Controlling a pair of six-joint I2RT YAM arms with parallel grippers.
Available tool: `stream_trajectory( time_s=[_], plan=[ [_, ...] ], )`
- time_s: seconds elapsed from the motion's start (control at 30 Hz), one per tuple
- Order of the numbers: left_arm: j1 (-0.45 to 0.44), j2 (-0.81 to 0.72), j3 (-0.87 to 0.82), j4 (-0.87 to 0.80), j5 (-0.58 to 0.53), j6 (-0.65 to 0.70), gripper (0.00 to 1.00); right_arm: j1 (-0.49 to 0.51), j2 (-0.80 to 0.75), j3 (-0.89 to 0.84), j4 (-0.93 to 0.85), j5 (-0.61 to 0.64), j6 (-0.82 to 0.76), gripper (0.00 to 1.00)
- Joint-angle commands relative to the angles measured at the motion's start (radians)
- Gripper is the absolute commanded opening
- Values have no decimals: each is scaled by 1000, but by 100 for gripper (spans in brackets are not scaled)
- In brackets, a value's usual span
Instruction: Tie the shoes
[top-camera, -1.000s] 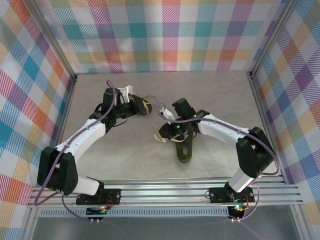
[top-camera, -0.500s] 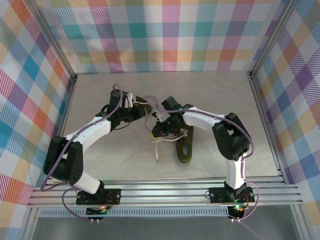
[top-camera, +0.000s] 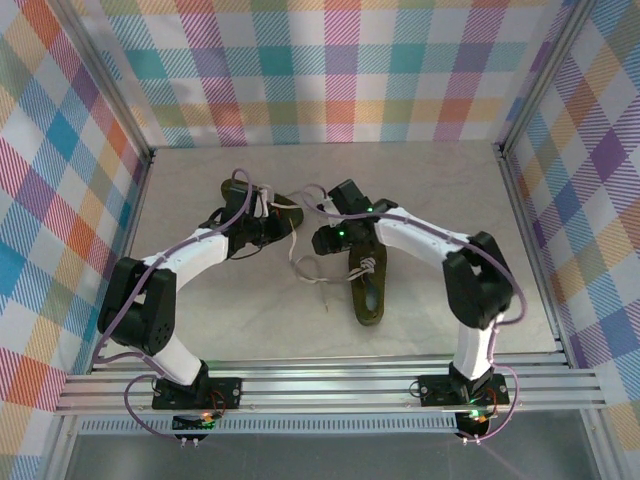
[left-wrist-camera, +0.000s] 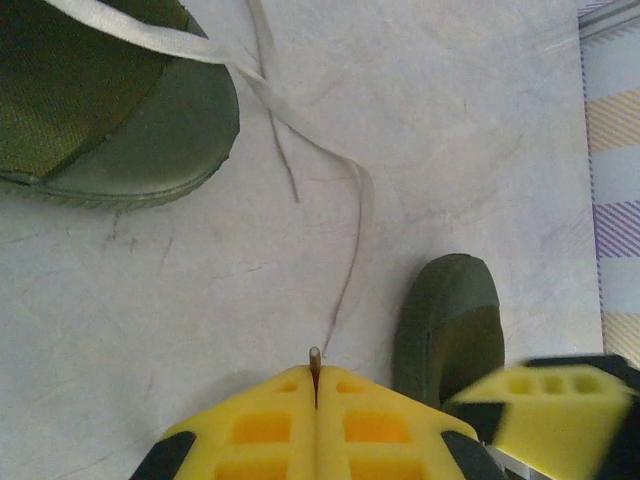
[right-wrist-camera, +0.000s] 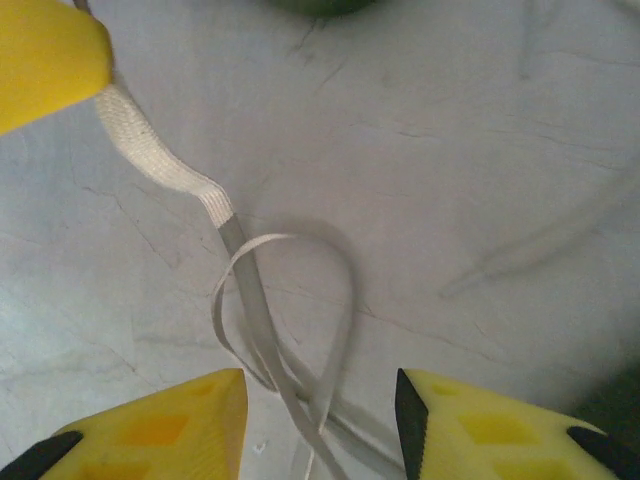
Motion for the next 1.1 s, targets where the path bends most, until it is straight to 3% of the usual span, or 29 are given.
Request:
stream_trajectory(
  time_s=[0.0,0.17,0.3,0.5,0.9,1.0,1.07],
  plan=[
    [0,22,36,-9,-17,14,0,22,-75,-50,-74,99,116,41],
    [2,36,53,-23,-17,26,0,202,-182,-142,-187,298,224,35],
    [8,44,55,-25,-29,28,0,301,-122,-140,-212,332,319,34],
    [14,42,53,-23,-41,14,0,306,-8,-136,-147,350,401,34],
    [16,41,50,-17,-43,7,0,306,116,-97,-101,326,397,35],
    [17,38,48,-16,-44,5,0,306,136,-90,-104,323,393,31],
    [17,36,43,-13,-43,2,0,305,144,-86,-106,314,389,18]
  ],
)
